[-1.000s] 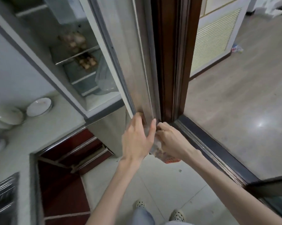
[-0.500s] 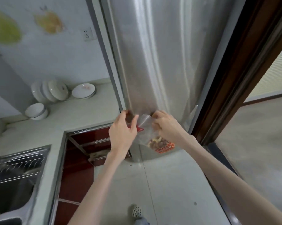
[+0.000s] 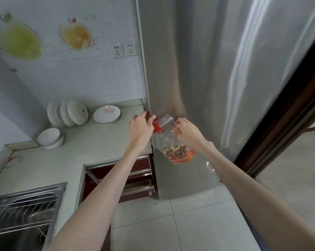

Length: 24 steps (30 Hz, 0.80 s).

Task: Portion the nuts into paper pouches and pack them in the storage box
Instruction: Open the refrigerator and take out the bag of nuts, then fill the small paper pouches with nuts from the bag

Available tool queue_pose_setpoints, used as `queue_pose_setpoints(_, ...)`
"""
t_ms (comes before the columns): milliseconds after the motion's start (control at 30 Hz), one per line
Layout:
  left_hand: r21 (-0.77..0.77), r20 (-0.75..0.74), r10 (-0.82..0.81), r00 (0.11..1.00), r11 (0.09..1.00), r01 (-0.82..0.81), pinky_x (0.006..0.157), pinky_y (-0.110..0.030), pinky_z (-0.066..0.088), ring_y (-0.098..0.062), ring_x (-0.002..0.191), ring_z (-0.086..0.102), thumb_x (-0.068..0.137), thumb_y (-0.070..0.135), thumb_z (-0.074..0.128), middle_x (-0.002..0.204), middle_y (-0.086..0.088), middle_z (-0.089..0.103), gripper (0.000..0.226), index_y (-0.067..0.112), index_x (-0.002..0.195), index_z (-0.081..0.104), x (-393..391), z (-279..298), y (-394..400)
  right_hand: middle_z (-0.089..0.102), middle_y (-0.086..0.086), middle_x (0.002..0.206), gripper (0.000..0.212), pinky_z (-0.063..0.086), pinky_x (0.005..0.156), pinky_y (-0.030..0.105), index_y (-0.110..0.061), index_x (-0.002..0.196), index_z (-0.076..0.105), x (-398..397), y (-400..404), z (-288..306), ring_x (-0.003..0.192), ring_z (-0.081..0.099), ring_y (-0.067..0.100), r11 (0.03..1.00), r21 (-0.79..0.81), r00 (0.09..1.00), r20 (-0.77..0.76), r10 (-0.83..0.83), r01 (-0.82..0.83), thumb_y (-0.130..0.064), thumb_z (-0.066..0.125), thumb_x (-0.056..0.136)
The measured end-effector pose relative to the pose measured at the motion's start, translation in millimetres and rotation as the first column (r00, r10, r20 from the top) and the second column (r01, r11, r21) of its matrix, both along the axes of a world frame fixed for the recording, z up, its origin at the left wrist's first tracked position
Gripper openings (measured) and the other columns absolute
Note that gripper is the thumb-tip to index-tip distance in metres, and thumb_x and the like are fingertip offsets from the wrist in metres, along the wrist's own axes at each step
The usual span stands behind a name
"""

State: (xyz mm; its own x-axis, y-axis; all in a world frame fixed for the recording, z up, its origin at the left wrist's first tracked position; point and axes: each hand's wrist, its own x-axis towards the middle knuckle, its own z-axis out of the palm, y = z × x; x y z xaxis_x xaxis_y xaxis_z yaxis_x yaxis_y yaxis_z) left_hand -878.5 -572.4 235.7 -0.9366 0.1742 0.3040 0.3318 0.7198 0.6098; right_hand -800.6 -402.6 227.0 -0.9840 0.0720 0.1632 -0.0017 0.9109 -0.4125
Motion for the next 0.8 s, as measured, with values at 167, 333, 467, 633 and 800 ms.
queue_pose_setpoints(167, 0.032, 0.08, 0.001, 0.997, 0.999, -0.003, 0.078, -0.031, 0.049, -0.03, 0.097, 0.066, 0.096, 0.035, 0.055, 0.102, -0.011, 0.072, 0.032, 0.018, 0.12, 0.065, -49.6, -0.3, 6.7, 0.056, 0.006, 0.116, 0.025, 0.047, 0.086, 0.035, 0.001, 0.105, 0.068, -41.5, -4.8, -4.2, 0.109, 0.05, 0.021, 0.998, -0.019, 0.998, -0.02, -0.062, 0.062, -0.013, 0.049, 0.096)
queue_pose_setpoints(333, 0.125, 0.135, -0.123, 0.983, 0.987, 0.106, 0.085, -0.03, 0.051, -0.018, 0.098, 0.066, 0.092, 0.036, 0.06, 0.114, 0.001, 0.071, 0.036, 0.018, 0.123, 0.064, -67.4, 3.8, -10.3, 0.057, 0.004, 0.096, 0.02, 0.041, 0.064, 0.032, 0.0, 0.086, 0.069, -55.5, -15.7, -8.7, 0.093, 0.052, 0.023, 0.988, -0.007, 0.978, -0.137, -0.155, 0.155, -0.009, 0.052, 0.091)
queue_pose_setpoints(467, 0.37, 0.227, -0.184, 0.956, 0.925, 0.09, 0.075, -0.016, 0.048, 0.005, 0.087, 0.063, 0.094, 0.042, 0.056, 0.105, 0.014, 0.07, 0.027, 0.025, 0.113, 0.066, -55.6, -20.1, -55.7, 0.062, 0.006, 0.105, 0.021, 0.045, 0.071, 0.034, -0.004, 0.091, 0.073, -71.1, -39.8, -18.8, 0.09, 0.059, 0.028, 0.999, -0.011, 0.999, -0.041, 0.035, -0.035, -0.008, 0.053, 0.088)
queue_pose_setpoints(633, 0.478, 0.357, -0.062, 0.932, 0.869, -0.125, 0.08, -0.017, 0.049, -0.002, 0.087, 0.067, 0.095, 0.025, 0.058, 0.088, 0.015, 0.074, 0.015, 0.027, 0.091, 0.072, -23.0, -66.2, -139.3, 0.063, 0.006, 0.091, 0.025, 0.045, 0.071, 0.035, -0.007, 0.079, 0.066, -105.8, -108.5, -42.0, 0.085, 0.062, 0.03, 0.941, -0.006, 0.929, 0.156, 0.335, -0.338, -0.015, 0.047, 0.092)
queue_pose_setpoints(800, 0.431, 0.485, 0.263, 0.834, 0.759, -0.489, 0.078, -0.011, 0.045, 0.002, 0.092, 0.066, 0.09, 0.041, 0.054, 0.097, 0.018, 0.073, 0.022, 0.03, 0.097, 0.072, 30.9, -96.7, -210.3, 0.064, 0.003, 0.093, 0.015, 0.046, 0.076, 0.034, -0.009, 0.087, 0.07, -126.4, -173.7, -76.0, 0.091, 0.061, 0.025, 0.773, -0.046, 0.705, 0.378, 0.6, -0.633, -0.019, 0.057, 0.086)
